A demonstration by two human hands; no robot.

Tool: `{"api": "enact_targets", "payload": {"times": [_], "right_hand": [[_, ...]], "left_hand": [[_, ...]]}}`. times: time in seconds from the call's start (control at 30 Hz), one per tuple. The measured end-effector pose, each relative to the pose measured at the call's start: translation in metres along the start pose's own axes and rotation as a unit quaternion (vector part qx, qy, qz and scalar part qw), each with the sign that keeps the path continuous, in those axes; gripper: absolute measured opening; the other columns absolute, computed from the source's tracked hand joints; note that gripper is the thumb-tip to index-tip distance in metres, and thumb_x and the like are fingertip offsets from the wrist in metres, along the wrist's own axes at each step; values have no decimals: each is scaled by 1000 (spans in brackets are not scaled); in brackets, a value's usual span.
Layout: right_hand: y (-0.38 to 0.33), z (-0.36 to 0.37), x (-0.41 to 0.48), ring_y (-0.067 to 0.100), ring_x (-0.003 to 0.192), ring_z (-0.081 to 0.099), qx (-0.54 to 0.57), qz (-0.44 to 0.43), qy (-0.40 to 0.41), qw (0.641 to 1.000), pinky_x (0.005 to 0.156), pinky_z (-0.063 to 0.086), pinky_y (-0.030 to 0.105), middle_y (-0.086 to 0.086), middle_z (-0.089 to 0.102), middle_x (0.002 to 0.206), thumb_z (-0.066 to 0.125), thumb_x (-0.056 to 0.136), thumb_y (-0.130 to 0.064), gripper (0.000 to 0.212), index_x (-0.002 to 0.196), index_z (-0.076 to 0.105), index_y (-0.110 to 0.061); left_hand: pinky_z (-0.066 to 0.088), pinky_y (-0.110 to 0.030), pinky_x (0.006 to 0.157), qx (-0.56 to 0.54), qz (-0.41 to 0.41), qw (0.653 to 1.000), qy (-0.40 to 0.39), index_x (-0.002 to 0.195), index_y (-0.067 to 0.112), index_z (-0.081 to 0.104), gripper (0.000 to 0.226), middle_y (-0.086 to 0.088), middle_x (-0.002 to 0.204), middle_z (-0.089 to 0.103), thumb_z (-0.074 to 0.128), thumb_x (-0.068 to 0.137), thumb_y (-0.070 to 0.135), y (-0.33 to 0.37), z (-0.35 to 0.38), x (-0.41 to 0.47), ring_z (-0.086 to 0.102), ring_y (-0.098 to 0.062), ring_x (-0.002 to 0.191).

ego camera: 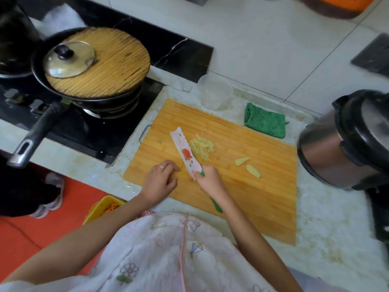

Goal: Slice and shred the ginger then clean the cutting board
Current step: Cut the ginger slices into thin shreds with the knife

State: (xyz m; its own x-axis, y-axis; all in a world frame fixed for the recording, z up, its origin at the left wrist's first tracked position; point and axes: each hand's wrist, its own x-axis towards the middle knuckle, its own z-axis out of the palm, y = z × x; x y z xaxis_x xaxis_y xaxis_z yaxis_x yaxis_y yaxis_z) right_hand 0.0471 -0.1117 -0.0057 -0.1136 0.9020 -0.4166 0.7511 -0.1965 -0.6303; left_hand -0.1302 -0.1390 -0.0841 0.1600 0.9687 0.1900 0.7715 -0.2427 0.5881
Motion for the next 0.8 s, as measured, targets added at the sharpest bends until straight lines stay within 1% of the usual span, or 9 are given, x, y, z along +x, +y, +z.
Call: {"api": "enact_targets", "payload": {"times": [0.1,0.23,0.3,0.37,0.43,0.5,0.63,0.73,0.8], "right_hand": [[10,-9,-5,19,47,41,30,2,15,999,49,30,29,-4,44,51,51,92,-23,25,67,53,-22],[15,-17,-13,15,46,34,41,-13,51,998,50,24,28,-6,38,51,51,93,-18,33,61,47,-23],[20,-20,-18,12,45,31,56,-17,70,996,49,21,29,-4,41,54,50,94,-17,25,71,58,-11],[23,-25,-23,12,46,33,72,-17,87,993,48,22,28,-3,46,57,49,94,-17,20,85,64,-8],[26,-34,-24,11,46,34,83,-15,112,990,48,24,27,-5,47,56,49,94,-17,18,95,67,-16],[31,-43,-24,9,45,35,92,-17,141,986,46,24,27,-7,45,55,49,94,-16,19,97,67,-15],[38,-51,-24,13,47,37,157,-3,184,970,48,27,28,-7,46,53,49,94,-13,19,96,68,-13],[42,-60,-25,14,47,39,154,12,196,968,48,28,27,-4,47,55,49,94,-15,17,91,67,-14],[49,-61,-25,15,49,40,153,23,206,966,49,26,28,-1,49,57,50,94,-16,18,85,66,-14]], "left_hand": [[48,-34,72,-34,-113,993,-14,117,12,55,41,-3,121,52,73,80,18,15,-3,15,57,-22,88],[49,-33,72,-49,-174,981,-67,121,14,51,51,-1,116,50,76,77,25,29,-4,45,57,-19,85],[50,-37,75,-37,-183,979,-86,119,12,51,45,-7,118,50,72,80,19,34,-1,57,58,-24,84],[49,-38,78,-32,-195,976,-96,117,8,52,38,-12,119,50,68,83,14,39,3,68,60,-29,88],[47,-35,78,-49,-202,973,-96,113,5,54,32,-15,117,51,67,85,10,46,7,78,59,-30,90],[43,-35,76,-75,-201,973,-83,112,2,51,31,-16,116,51,66,86,9,56,12,88,57,-32,92],[42,-32,71,-84,-185,977,-69,126,5,44,45,-14,127,47,65,87,12,67,5,105,58,-32,101],[38,-33,55,62,-142,980,-129,129,9,39,51,-11,133,38,65,86,14,63,-6,100,61,-31,85],[40,-34,55,110,-98,976,-158,117,12,47,36,-7,122,40,63,85,12,56,-10,93,60,-31,82]]}}
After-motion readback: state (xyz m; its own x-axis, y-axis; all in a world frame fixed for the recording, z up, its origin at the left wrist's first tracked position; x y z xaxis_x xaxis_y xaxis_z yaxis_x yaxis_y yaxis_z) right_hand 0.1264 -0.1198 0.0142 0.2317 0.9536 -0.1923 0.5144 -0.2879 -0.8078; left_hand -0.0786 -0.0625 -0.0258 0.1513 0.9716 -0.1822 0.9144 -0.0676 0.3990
